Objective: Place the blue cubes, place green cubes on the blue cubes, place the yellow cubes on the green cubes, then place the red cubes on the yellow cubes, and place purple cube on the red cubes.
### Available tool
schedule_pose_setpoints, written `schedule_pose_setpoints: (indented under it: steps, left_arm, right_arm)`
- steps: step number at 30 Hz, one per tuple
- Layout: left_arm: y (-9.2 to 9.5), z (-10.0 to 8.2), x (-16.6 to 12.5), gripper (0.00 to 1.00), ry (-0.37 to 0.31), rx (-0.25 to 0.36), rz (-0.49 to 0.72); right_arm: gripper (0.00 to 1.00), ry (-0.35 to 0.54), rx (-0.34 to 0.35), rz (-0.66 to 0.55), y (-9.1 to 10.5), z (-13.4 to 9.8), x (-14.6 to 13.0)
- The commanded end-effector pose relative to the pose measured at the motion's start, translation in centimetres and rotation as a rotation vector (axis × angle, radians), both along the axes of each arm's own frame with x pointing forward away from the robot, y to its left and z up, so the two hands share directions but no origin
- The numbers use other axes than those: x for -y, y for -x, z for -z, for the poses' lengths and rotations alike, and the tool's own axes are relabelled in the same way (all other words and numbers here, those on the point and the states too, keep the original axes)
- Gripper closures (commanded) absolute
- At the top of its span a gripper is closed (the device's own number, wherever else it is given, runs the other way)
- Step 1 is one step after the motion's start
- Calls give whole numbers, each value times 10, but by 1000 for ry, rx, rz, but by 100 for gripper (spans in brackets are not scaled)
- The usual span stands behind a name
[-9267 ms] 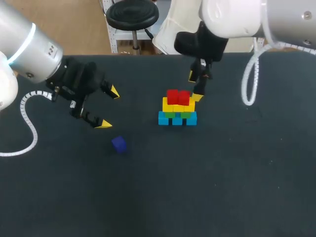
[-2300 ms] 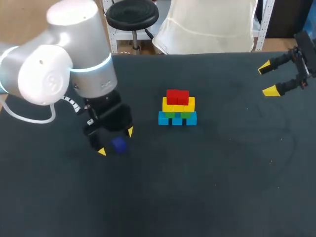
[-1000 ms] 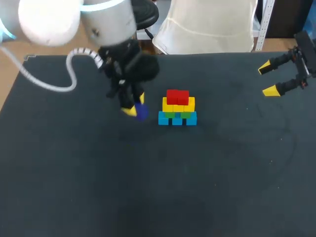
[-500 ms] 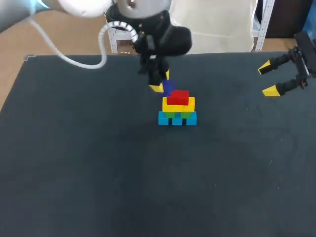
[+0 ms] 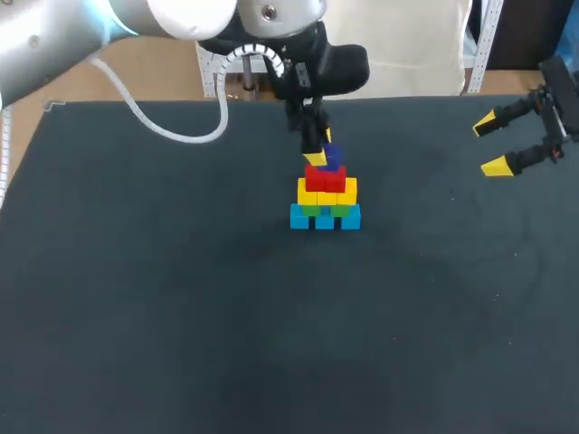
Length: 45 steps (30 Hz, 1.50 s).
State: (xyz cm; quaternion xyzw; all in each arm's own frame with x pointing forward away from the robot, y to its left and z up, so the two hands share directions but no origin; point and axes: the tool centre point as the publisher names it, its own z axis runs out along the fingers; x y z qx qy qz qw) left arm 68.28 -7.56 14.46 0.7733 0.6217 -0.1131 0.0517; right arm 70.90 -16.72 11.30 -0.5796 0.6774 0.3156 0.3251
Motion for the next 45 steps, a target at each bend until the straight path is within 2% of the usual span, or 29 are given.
schedule_pose_setpoints:
  steps: [1,2,3,5,6,7,9,10,11,13,14,39,44,45]
  left_arm:
    - [-9,9,5,100,-16,-26,-6]
    - [-10,11,5,100,10,-29,-1]
    - [-11,12,5,100,-18,-31,-6]
    - [-11,14,5,100,2,-32,-7]
    - [-11,14,5,100,-23,-32,-15]
    - [-11,15,5,100,0,-32,-19]
    - [-11,16,4,100,-28,-26,-26]
    - [-11,16,4,100,-7,-28,-20]
    - [-12,16,4,100,-27,-30,-25]
    - [-12,18,3,100,-16,-32,-24]
    - [-12,18,3,100,-40,-31,-30]
    - [-20,28,0,100,-62,-27,-36]
    - [-22,30,0,87,-69,-31,-38]
    - [-23,30,0,86,-53,-34,-32]
  right_arm:
    - [0,-2,1,-1,-1,0,0]
    - [0,-2,1,-1,-1,0,0]
    - [0,-2,1,-1,-1,0,0]
    - [0,-2,1,-1,-1,0,0]
    - [0,-2,1,-1,-1,0,0]
    - [0,-2,1,-1,-1,0,0]
    - [0,-2,1,-1,-1,0,0]
    - [0,-2,1,-1,-1,0,0]
    - [0,-2,1,-1,-1,0,0]
    - [0,-2,1,-1,-1,0,0]
    - [0,-2,1,-1,-1,0,0]
    - [0,-2,1,-1,-1,0,0]
    - [0,-2,1,-1,-1,0,0]
    - [0,-2,1,-1,-1,0,0]
